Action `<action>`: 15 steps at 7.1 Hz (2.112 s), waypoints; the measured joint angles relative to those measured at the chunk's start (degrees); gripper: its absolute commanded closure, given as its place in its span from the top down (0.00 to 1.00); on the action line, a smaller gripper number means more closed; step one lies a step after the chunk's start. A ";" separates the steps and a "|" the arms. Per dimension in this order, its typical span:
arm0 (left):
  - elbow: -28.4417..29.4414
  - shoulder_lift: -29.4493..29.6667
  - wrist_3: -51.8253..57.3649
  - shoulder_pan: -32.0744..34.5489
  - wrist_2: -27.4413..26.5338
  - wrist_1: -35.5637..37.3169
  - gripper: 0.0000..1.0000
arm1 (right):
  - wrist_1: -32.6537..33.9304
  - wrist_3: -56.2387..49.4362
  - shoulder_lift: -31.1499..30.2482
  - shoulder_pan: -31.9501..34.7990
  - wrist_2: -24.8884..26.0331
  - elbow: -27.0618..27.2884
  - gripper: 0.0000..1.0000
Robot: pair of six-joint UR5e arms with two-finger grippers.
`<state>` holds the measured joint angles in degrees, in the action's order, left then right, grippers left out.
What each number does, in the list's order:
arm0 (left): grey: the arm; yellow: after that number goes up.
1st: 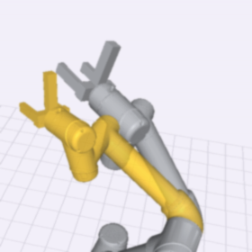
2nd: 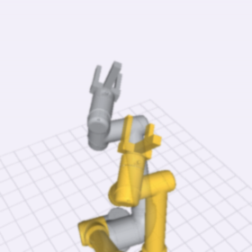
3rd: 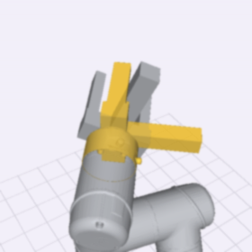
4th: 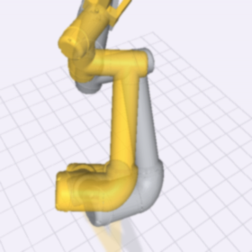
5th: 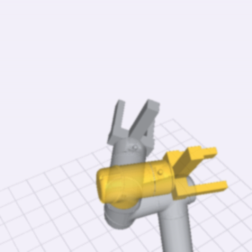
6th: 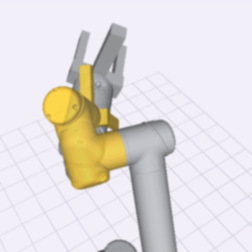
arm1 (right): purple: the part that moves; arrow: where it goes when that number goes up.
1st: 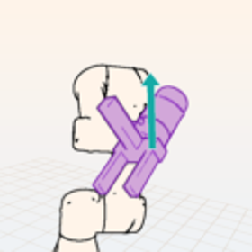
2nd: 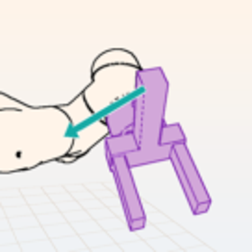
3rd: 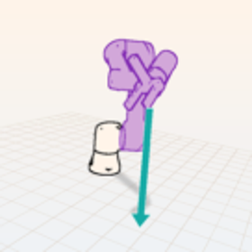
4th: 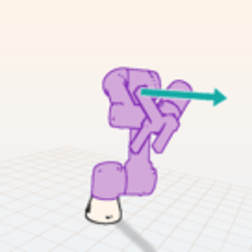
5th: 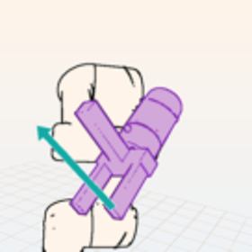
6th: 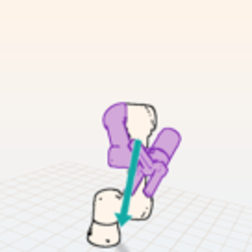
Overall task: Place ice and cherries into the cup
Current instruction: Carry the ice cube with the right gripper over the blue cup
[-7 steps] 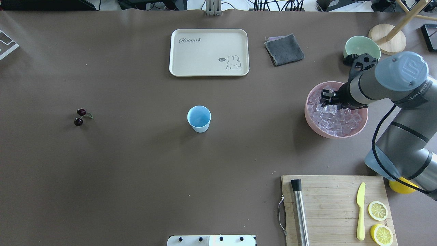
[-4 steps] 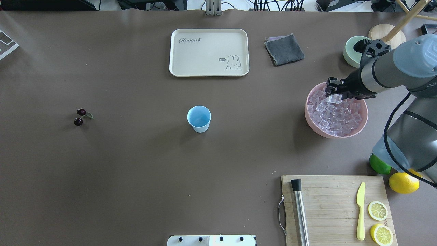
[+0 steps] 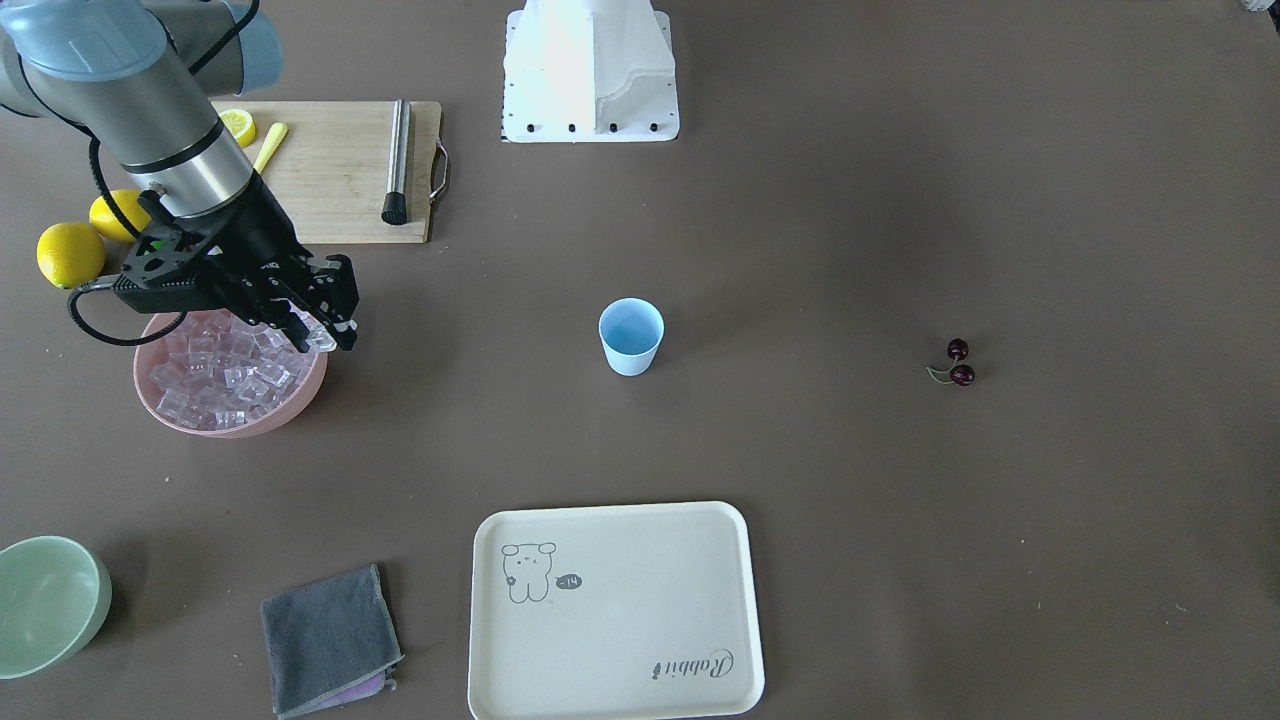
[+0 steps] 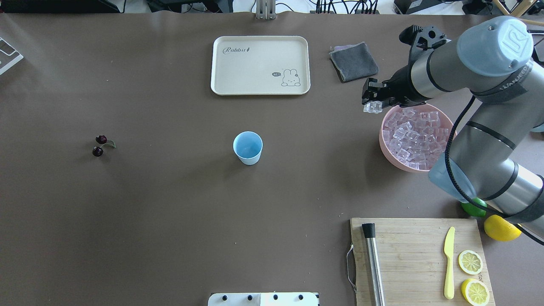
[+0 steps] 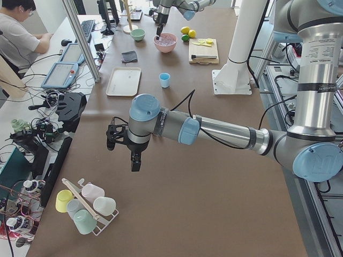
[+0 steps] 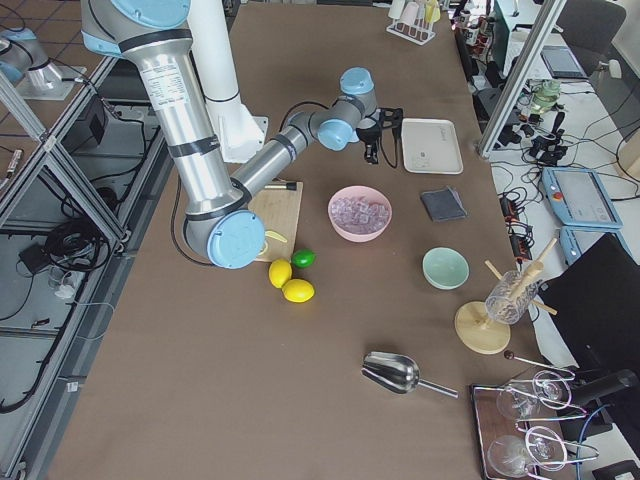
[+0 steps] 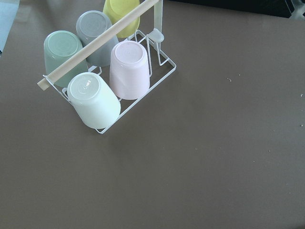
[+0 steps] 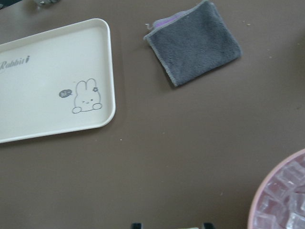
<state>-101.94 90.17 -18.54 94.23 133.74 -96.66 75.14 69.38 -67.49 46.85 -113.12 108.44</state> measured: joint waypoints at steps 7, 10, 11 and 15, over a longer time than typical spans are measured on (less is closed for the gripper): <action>-0.27 0.01 -0.06 -0.68 0.20 -2.56 0.98 | -0.68 0.38 17.27 -12.29 6.75 -8.44 0.00; 0.03 -0.02 -0.01 -1.57 0.20 -2.80 0.98 | -3.57 0.16 20.56 -15.92 10.00 -13.90 0.00; 0.07 -0.14 -0.02 -1.95 0.20 -2.91 0.98 | -6.39 0.08 20.95 -16.64 10.87 -16.68 0.00; 0.12 -1.24 -0.09 -2.20 0.20 -4.47 0.98 | -11.36 -0.35 21.42 -17.71 11.44 -21.56 0.99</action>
<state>-101.82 88.92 -18.63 92.03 133.94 -101.12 63.78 69.04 -46.07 29.14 -101.67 86.88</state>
